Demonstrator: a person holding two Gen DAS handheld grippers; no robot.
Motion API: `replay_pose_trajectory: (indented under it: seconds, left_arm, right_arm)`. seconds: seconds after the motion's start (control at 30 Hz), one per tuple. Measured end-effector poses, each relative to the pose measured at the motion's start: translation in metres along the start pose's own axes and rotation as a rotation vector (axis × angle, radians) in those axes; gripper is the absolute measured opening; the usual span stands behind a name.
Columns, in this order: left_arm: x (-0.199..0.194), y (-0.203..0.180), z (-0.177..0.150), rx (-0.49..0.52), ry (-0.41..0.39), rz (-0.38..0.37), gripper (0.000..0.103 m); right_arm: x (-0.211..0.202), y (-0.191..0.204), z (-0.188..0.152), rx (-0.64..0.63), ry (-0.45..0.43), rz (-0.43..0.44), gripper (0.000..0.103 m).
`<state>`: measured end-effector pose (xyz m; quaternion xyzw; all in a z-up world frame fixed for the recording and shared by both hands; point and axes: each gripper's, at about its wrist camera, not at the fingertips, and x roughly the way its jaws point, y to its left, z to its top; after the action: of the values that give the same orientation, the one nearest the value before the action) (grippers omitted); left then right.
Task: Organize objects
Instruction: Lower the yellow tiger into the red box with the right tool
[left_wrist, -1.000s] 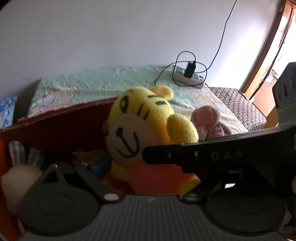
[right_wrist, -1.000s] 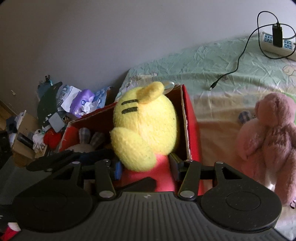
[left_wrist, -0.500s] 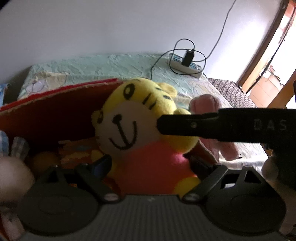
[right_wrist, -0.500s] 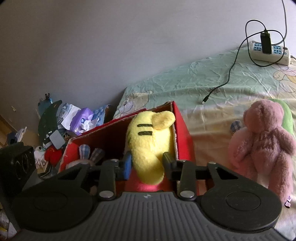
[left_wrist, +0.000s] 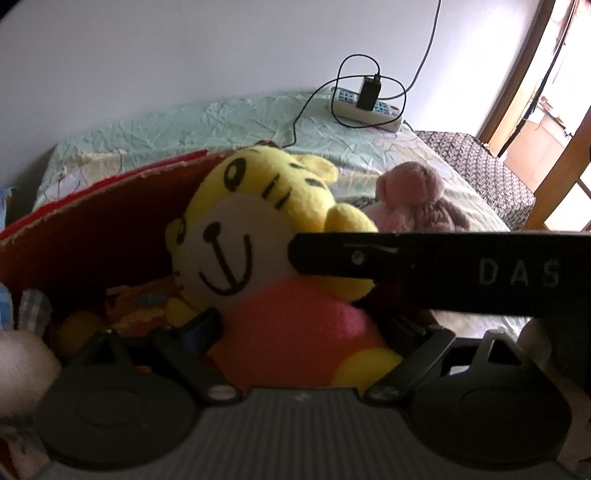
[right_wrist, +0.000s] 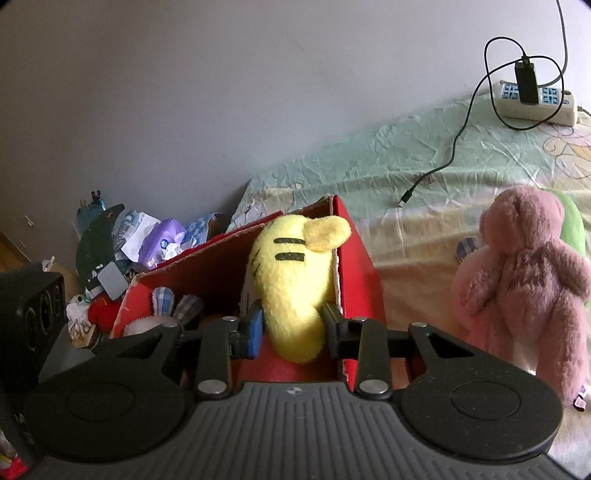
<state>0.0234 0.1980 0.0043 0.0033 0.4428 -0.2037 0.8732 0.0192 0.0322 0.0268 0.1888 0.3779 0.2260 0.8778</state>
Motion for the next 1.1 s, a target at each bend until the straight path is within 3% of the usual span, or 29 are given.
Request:
replay_pose_trajectory:
  seconds: [1.1]
  left_arm:
    - [0.0044,-0.0065,0.0023,0.021,0.023,0.066,0.098]
  right_arm:
    - [-0.0080,-0.0088,-0.0092,0.000,-0.018,0.056,0.031]
